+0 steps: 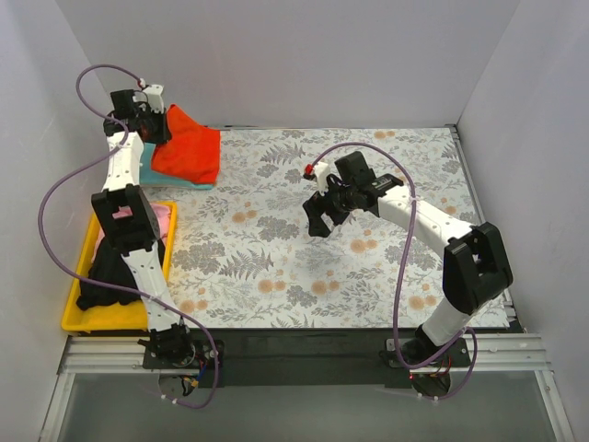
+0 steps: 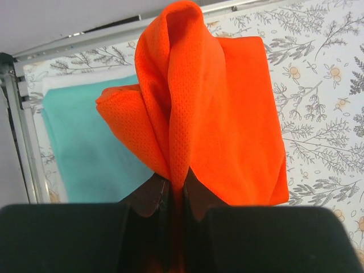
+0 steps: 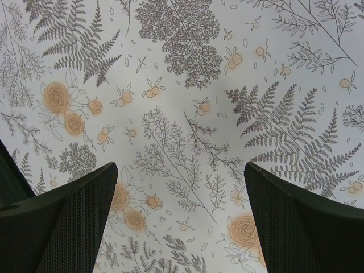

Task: Fold and stack the t-shirts
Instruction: Neatly place the folded tshirt to the corner, then reset both grippers

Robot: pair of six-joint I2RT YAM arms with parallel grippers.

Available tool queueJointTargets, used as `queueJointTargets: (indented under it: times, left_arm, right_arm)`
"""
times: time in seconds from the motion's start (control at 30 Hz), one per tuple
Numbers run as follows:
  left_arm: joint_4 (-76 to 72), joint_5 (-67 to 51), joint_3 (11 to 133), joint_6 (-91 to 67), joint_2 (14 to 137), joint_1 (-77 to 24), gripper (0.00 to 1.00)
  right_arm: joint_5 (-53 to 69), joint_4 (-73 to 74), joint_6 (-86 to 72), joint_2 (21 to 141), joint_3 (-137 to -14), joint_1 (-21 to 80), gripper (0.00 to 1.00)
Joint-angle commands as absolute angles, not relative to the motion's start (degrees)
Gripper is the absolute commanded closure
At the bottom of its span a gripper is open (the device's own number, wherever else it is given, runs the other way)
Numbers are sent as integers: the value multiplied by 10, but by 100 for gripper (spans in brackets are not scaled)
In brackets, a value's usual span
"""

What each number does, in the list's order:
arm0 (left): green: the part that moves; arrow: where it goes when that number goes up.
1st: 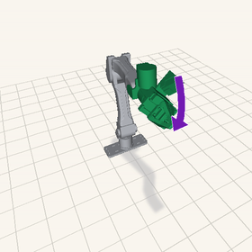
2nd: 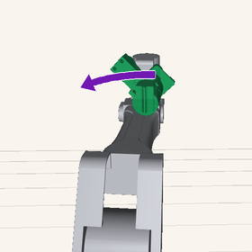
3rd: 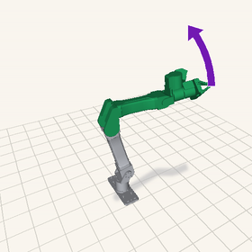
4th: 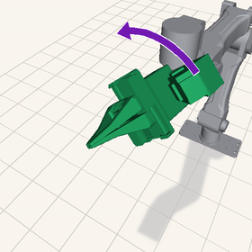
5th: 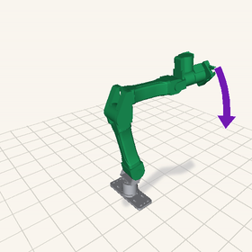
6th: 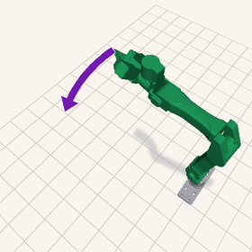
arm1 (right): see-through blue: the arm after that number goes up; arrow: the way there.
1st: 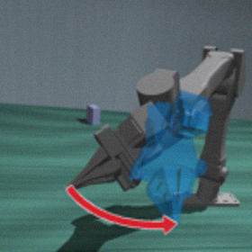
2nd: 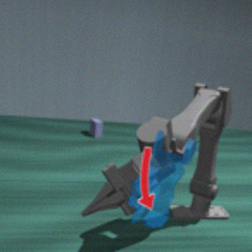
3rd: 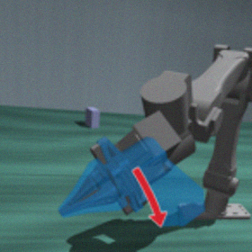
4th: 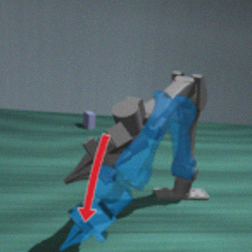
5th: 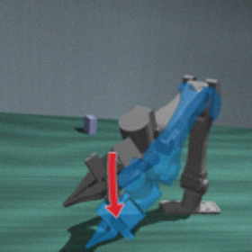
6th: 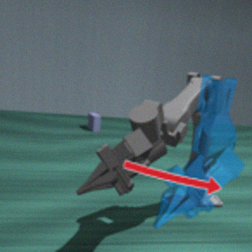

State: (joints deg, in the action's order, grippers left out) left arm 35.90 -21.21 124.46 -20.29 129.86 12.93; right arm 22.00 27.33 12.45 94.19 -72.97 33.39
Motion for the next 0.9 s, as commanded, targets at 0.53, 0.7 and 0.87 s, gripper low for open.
queueJointTargets:
  times: [0.53,0.7,0.87]
  left_arm:
    - [281,-193,1259,-172,1350,178,87]
    - [251,-148,1281,-178,1332,182,19]
    - [268,-143,1338,-194,1277,183,18]
  right_arm:
    - [221,288,136,971,-761,330,2]
    - [207,297,143,958,-773,330,2]
    - [201,305,144,931,-783,298,2]
